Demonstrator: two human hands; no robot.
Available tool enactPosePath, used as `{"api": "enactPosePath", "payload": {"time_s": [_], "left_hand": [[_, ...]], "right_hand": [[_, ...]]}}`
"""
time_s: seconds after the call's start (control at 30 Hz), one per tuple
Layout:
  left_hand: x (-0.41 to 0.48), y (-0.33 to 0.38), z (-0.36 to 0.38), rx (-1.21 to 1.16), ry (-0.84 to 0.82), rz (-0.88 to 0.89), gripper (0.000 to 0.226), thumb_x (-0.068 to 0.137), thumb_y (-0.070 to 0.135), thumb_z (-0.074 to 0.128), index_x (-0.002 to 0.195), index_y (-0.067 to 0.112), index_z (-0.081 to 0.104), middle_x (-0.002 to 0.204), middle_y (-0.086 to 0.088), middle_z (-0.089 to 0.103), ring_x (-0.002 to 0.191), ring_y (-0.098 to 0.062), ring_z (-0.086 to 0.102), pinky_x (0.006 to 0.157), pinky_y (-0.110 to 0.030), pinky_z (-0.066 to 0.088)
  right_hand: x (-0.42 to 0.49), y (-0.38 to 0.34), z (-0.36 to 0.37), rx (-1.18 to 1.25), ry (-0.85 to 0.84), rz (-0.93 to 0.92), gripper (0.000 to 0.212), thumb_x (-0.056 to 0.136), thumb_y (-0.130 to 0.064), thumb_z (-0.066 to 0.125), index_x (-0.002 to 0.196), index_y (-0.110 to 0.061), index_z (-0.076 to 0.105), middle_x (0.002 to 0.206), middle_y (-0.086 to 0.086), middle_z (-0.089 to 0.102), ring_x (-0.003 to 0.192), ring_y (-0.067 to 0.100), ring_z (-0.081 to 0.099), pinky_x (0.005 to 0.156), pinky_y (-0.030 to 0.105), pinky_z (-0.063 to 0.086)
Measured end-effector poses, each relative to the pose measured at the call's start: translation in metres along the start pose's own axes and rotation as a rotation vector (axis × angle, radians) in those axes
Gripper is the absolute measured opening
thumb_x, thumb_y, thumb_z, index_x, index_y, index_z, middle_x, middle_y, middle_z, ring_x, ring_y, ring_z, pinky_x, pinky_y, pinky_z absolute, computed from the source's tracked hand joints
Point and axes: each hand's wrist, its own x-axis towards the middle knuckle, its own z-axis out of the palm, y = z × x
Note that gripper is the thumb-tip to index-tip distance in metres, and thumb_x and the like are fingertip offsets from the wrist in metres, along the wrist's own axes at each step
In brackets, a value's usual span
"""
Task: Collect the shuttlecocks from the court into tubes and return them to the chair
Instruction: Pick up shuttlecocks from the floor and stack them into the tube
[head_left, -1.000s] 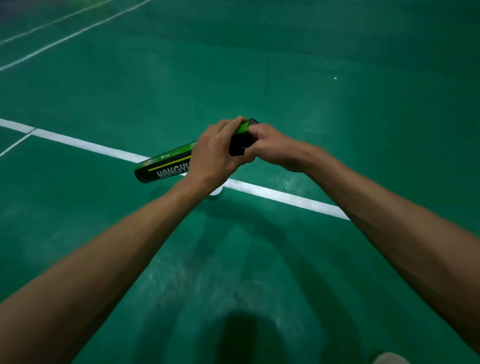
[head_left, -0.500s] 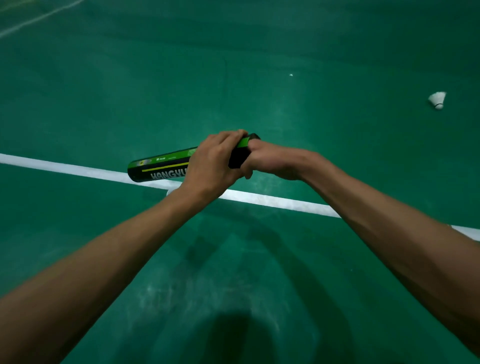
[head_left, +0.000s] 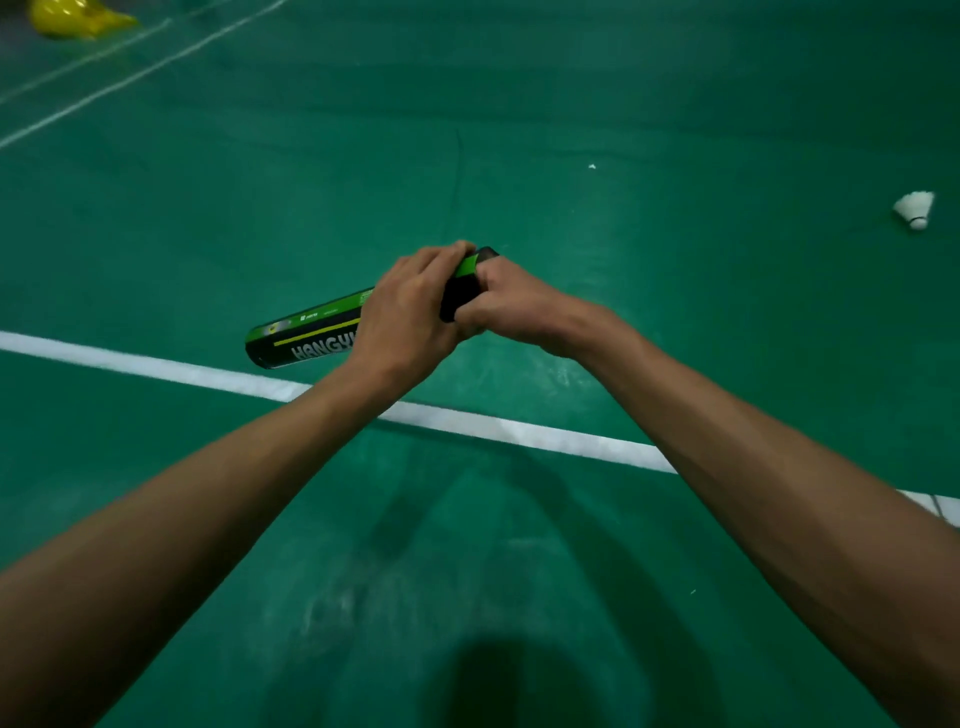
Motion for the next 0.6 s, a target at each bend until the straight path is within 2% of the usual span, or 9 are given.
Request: {"api": "enactPosePath", "payload": {"time_s": [0.13, 0.17, 0.23, 0.3, 0.37, 0.43, 0.53, 0.6], "left_hand": [[0.036, 0.039, 0.022, 0.012, -0.096, 0.090, 0.079, 0.075, 0.051, 0.059, 0.146, 0.016, 0.054, 0.134, -0.009, 0.063, 0.113, -0.034, 0.061, 0.091, -0.044, 0.052], [0.049, 0.052, 0.031, -0.006, -0.119, 0.097, 0.081, 0.074, 0.054, 0.058, 0.145, 0.016, 0.054, 0.133, -0.009, 0.064, 0.113, -0.034, 0.061, 0.090, -0.044, 0.052], [0.075, 0.083, 0.052, -0.063, -0.149, 0.092, 0.078, 0.075, 0.050, 0.071, 0.144, 0.016, 0.055, 0.129, -0.009, 0.065, 0.112, -0.033, 0.062, 0.089, -0.043, 0.052], [0.098, 0.117, 0.070, -0.101, -0.157, 0.092, 0.076, 0.073, 0.041, 0.085, 0.140, 0.017, 0.057, 0.124, -0.009, 0.066, 0.109, -0.033, 0.063, 0.087, -0.044, 0.052], [0.118, 0.145, 0.081, -0.127, -0.139, 0.085, 0.066, 0.072, 0.040, 0.085, 0.129, 0.018, 0.060, 0.114, -0.007, 0.068, 0.101, -0.032, 0.063, 0.080, -0.042, 0.051], [0.135, 0.168, 0.093, -0.176, -0.102, 0.070, 0.058, 0.070, 0.044, 0.079, 0.119, 0.020, 0.062, 0.105, -0.004, 0.069, 0.093, -0.029, 0.063, 0.075, -0.042, 0.050], [0.157, 0.199, 0.112, -0.242, -0.054, 0.063, 0.051, 0.073, 0.047, 0.065, 0.117, 0.022, 0.063, 0.101, 0.000, 0.070, 0.091, -0.024, 0.065, 0.074, -0.042, 0.052], [0.171, 0.210, 0.124, -0.248, -0.011, 0.059, 0.045, 0.078, 0.045, 0.052, 0.115, 0.022, 0.063, 0.099, 0.001, 0.069, 0.090, -0.024, 0.064, 0.071, -0.041, 0.051]], "right_hand": [[-0.022, 0.017, -0.048, 0.089, 0.057, 0.059, 0.013, 0.059, -0.003, 0.056, 0.064, -0.014, 0.049, 0.061, 0.002, 0.042, 0.054, 0.009, 0.041, 0.050, 0.024, 0.035], [-0.027, 0.023, -0.066, 0.107, 0.087, 0.078, 0.016, 0.064, 0.002, 0.056, 0.064, -0.012, 0.049, 0.061, 0.002, 0.043, 0.054, 0.010, 0.042, 0.050, 0.024, 0.036], [-0.038, 0.036, -0.107, 0.108, 0.164, 0.125, 0.016, 0.070, 0.008, 0.055, 0.066, -0.007, 0.052, 0.061, 0.005, 0.044, 0.055, 0.015, 0.043, 0.051, 0.027, 0.036], [-0.050, 0.046, -0.145, 0.071, 0.290, 0.160, 0.003, 0.064, -0.001, 0.061, 0.067, -0.002, 0.060, 0.060, 0.009, 0.050, 0.056, 0.019, 0.047, 0.054, 0.032, 0.037], [-0.057, 0.052, -0.174, -0.058, 0.431, 0.171, 0.013, 0.065, -0.012, 0.069, 0.072, -0.002, 0.068, 0.065, 0.009, 0.063, 0.060, 0.022, 0.057, 0.057, 0.032, 0.046], [-0.064, 0.056, -0.196, -0.178, 0.600, 0.162, 0.015, 0.072, -0.023, 0.070, 0.077, -0.009, 0.071, 0.074, 0.009, 0.071, 0.072, 0.026, 0.066, 0.064, 0.034, 0.055], [-0.067, 0.063, -0.219, -0.162, 0.893, 0.172, 0.017, 0.070, -0.028, 0.067, 0.070, -0.012, 0.063, 0.070, 0.006, 0.067, 0.075, 0.031, 0.066, 0.067, 0.037, 0.055], [-0.065, 0.068, -0.226, -0.146, 0.990, 0.146, 0.014, 0.075, -0.030, 0.067, 0.074, -0.016, 0.064, 0.077, 0.003, 0.071, 0.081, 0.030, 0.067, 0.071, 0.038, 0.056]]}}
